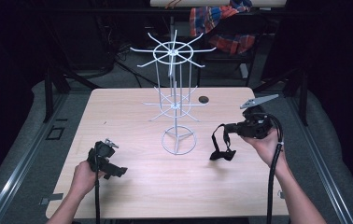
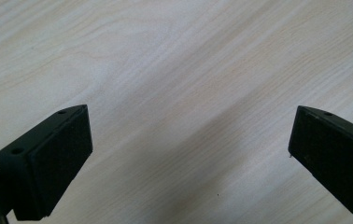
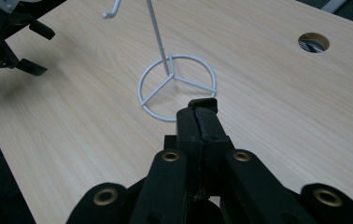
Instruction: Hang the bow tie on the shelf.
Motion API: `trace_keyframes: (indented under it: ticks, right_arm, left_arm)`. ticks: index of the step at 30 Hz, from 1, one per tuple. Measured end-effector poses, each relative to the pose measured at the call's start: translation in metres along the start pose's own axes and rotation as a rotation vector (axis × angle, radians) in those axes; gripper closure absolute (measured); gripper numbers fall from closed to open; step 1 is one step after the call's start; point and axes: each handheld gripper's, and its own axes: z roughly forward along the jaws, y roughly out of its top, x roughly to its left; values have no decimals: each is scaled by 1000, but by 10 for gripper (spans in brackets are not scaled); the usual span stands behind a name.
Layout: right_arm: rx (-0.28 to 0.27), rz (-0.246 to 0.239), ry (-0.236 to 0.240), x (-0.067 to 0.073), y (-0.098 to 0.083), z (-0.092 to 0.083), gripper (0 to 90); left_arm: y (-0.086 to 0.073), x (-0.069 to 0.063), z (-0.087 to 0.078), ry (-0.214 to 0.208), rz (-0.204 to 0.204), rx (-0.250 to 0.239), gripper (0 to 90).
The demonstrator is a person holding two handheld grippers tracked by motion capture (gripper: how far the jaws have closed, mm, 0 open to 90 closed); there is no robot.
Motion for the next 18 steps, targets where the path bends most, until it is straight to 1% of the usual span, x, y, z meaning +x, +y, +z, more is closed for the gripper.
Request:
trace_keyframes:
  ticks: [4, 7, 9, 10, 11, 12, 14, 16, 17, 18]
  right_arm:
    - [-6, 6, -3, -2, 2, 1, 895]
    - [-6, 1, -9, -3, 6, 0, 895]
    - [-17, 3, -9, -3, 8, 0, 895]
    - [-9, -2, -13, -3, 10, 0, 895]
    - [-11, 3, -15, -3, 11, 0, 895]
    - [-13, -5, -15, -4, 12, 0, 895]
    - [-15, 4, -18, -4, 14, 1, 895]
    - [-13, 0, -19, -5, 16, 1, 895]
    - [-22, 0, -18, -5, 16, 2, 895]
    - [-16, 1, -16, -5, 17, 2, 895]
  left_arm:
    - [0, 0, 0, 1, -3, 4, 0]
    - [0, 0, 0, -1, -2, 5, 0]
    - [0, 0, 0, -4, 1, 11, 0]
    - [0, 0, 0, -7, 0, 13, 0]
    - [0, 0, 0, -7, -1, 15, 0]
    - [0, 0, 1, -5, -1, 16, 0]
    - [0, 0, 1, -7, -2, 16, 0]
    - [0, 0, 1, -7, -1, 16, 0]
    - [0, 0, 1, -7, -2, 15, 0]
    - [0, 0, 1, -8, -2, 15, 0]
